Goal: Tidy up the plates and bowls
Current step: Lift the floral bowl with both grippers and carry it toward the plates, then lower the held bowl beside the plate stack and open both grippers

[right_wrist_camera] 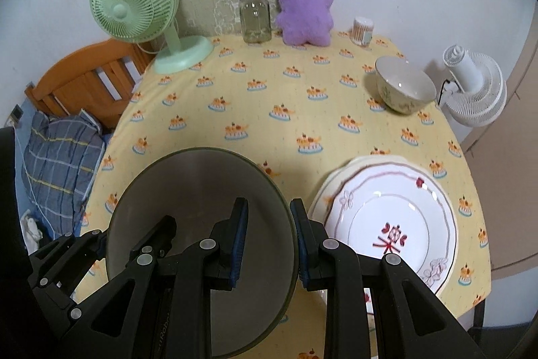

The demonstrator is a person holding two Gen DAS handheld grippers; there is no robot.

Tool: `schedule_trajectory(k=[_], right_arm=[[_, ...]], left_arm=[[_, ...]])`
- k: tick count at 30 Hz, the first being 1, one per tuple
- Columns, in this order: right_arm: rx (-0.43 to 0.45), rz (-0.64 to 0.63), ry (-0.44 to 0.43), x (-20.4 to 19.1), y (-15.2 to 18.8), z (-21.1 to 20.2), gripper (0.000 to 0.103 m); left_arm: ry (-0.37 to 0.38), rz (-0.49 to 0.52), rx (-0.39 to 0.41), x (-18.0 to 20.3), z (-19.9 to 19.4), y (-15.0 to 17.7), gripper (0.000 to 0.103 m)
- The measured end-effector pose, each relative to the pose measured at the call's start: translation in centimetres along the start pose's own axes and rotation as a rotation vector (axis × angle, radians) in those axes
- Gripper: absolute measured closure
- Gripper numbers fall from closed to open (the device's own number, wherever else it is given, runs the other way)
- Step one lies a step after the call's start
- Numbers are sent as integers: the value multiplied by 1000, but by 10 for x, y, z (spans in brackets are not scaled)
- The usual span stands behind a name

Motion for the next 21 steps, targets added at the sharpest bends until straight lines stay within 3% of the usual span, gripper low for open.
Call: schedule_trajectory(k=[5, 21], right_arm=[[-22, -12, -10, 1, 6, 8, 74], [-85, 23, -36, 2, 10, 37, 74]], left_arm=[[-1, -26, -49, -2, 12, 7, 75], [-29, -4, -93, -4, 35, 9, 75]])
Point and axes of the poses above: each gripper's, at about its wrist camera, not at the fingertips, and z roughly the way its jaws point, x to its right, y to its underside, the point moved 2 cm from there along z, roughly the way its jaws point, and after that the axes turned 1 degree about -z, right-handed, at the moved point
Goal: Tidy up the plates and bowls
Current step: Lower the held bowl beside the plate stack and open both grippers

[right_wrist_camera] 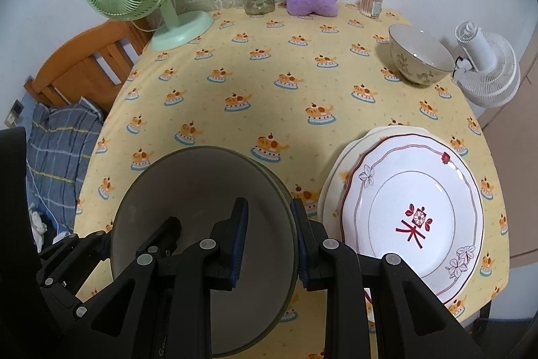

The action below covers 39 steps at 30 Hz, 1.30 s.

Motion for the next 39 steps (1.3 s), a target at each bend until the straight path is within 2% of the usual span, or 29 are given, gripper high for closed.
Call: schedule_trajectory(k=[12, 15, 26, 27, 28, 31, 35, 36, 38, 39], right_arm=[[0, 3, 28, 2, -3, 11, 75], [11, -20, 57, 0, -3, 14, 75], [30, 1, 79, 2, 2, 14, 75], [32, 8, 81, 2, 2, 14, 75], [34, 13, 80, 2, 2, 14, 75], [27, 26, 54, 1, 3, 11, 66], [50, 33, 67, -2, 4, -5, 38], [56, 35, 68, -2, 5, -9, 35], [69, 39, 67, -3, 4, -20, 31], [78, 44, 67, -3, 4, -26, 28]], left_arm=[[25, -23, -15, 1, 15, -2, 76], [42, -42, -45, -1, 22, 1, 77], [34, -12, -24, -1, 22, 2, 78], [38, -13, -23, -2, 22, 2, 77], [41, -13, -24, -2, 21, 2, 71], [57, 7, -14, -2, 15, 2, 61], [74, 32, 15, -2, -4, 2, 38], [80, 35, 20, -2, -8, 2, 35], [91, 44, 39, -1, -20, 1, 23], [92, 48, 52, -1, -27, 1, 22]])
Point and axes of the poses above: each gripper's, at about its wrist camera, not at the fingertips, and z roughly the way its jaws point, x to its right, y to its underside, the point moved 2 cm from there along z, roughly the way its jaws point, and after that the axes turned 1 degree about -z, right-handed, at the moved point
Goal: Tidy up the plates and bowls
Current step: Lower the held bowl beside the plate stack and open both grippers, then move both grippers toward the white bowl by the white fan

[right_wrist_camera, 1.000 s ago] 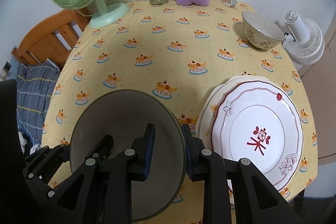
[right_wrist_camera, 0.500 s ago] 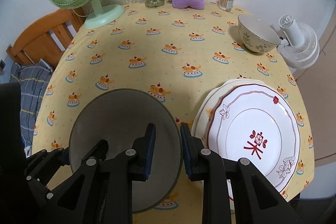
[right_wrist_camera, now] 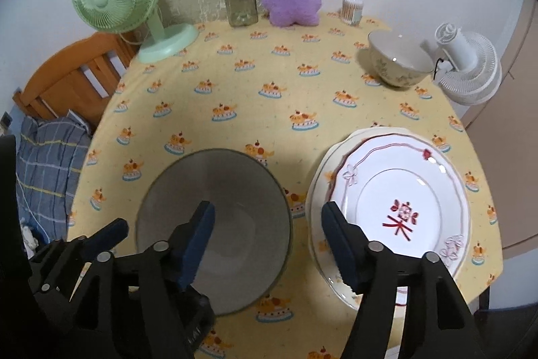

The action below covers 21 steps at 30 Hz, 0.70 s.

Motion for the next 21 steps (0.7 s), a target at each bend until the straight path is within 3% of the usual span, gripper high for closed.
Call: schedule_trajectory(k=[11, 21], right_arm=[[69, 46, -21, 11, -13, -53, 27], [84, 15, -18, 40, -33, -65, 25]], left_arm=[[-17, 30, 109, 18, -52, -18, 19], [-34, 31, 134, 49, -59, -35, 19]])
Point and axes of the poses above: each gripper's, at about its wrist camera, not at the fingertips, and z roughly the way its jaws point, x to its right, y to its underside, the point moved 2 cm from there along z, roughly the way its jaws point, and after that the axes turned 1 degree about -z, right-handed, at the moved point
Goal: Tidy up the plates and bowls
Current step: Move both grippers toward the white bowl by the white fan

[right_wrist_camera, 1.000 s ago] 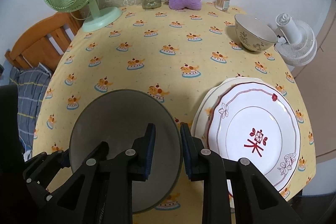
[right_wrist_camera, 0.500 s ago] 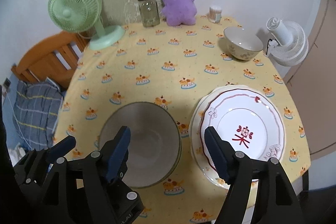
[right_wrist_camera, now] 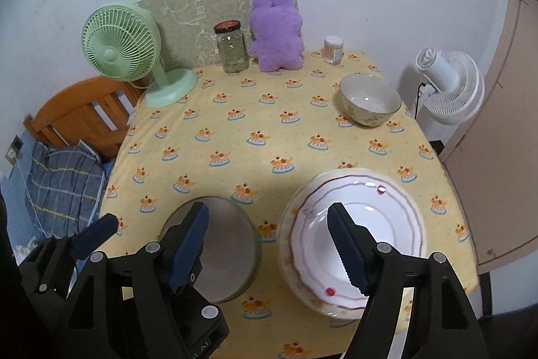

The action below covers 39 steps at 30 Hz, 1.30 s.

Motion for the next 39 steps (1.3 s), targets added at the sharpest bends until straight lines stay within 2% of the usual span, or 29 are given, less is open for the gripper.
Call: schedule_trajectory(k=[3, 9, 15, 20, 26, 30, 33, 39], right_arm=[[2, -12, -5, 13, -10, 1, 19], [-3, -27, -16, 43, -32, 11, 15], [-19, -44, -5, 76, -54, 28, 15], [31, -20, -25, 108, -72, 37, 15], [33, -32, 7, 145, -96, 57, 15], [19, -40, -4, 170, -109, 78, 15], [48, -62, -59, 185, -119, 88, 16], [69, -45, -59, 216, -141, 117, 17]], left_arm=[[-11, 4, 12, 14, 0, -9, 19], [-26, -17, 4, 43, 13, -29, 19], [-38, -26, -1, 74, 32, -50, 20], [-48, -30, 19, 101, 44, -66, 21], [-57, -58, -16, 129, 71, -83, 21], [-60, -69, -41, 150, 95, -93, 21], [-84, -72, -38, 163, 107, -101, 21], [-106, -86, -22, 188, 138, -124, 22]])
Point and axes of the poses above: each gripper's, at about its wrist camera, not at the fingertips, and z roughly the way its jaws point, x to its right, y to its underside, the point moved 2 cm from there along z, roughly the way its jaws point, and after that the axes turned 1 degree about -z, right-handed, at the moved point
